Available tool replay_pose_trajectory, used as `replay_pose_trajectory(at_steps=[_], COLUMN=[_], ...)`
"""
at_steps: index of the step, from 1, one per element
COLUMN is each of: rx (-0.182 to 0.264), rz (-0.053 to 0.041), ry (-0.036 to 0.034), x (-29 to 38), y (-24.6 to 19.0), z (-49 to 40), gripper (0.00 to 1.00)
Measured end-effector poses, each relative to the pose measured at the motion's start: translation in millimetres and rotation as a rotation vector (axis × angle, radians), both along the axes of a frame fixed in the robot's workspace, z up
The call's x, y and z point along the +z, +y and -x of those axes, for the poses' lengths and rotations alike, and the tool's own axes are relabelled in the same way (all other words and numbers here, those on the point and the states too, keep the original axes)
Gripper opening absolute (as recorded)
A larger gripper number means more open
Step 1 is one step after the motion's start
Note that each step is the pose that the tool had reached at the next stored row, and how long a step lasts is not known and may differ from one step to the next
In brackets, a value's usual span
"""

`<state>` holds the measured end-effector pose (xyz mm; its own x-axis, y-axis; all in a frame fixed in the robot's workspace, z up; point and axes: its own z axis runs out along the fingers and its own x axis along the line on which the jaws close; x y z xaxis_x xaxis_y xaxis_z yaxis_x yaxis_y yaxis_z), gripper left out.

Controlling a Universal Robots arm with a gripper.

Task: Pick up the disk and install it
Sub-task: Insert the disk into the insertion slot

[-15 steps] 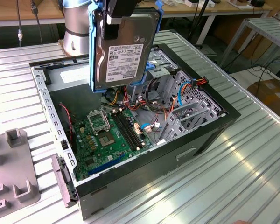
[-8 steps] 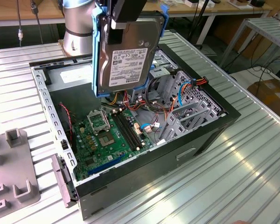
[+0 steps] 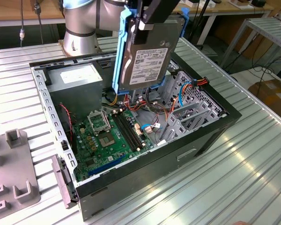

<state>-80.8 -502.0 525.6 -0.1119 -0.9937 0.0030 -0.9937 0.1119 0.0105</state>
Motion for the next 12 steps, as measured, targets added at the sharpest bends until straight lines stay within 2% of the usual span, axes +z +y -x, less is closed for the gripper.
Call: replay_pose_trajectory(at_steps=[3,8,10,12], rx=[0.000,0.003,0.004,0.005], rz=[0.0001,0.0003,0.0004,0.0006], ry=[0.0000,0.0001,-0.0024,-0.0087], x=[-1.8,-4.5,-5.6,-6.7], y=[-0.3,-0.3,-0.7,-3.1], z=[-18.7,-42.1,-44.0,-44.1], gripper=[0.37,0.37,0.37,0.37])
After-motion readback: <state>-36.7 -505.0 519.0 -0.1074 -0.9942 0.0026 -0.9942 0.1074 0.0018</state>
